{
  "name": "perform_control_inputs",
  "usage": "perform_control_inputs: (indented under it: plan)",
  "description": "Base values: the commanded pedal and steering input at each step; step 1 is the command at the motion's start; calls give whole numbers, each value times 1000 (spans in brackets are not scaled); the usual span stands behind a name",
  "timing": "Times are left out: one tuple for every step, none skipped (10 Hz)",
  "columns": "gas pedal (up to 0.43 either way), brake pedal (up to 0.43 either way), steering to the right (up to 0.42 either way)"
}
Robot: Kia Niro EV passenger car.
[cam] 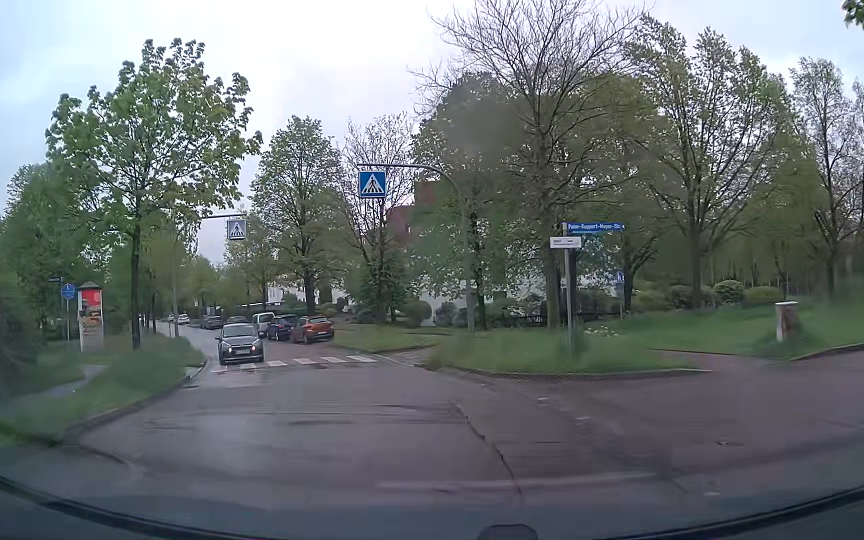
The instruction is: Follow the waypoints while adhering to traffic rules and regulations
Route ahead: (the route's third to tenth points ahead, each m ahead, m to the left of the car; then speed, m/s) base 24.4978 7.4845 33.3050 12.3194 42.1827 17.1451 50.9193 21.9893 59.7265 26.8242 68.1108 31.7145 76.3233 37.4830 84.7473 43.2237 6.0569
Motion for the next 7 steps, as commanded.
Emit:
perform_control_inputs:
  plan:
    - [59,0,-85]
    - [59,0,-79]
    - [59,0,-75]
    - [59,0,-73]
    - [59,0,-70]
    - [59,0,-68]
    - [59,0,-67]
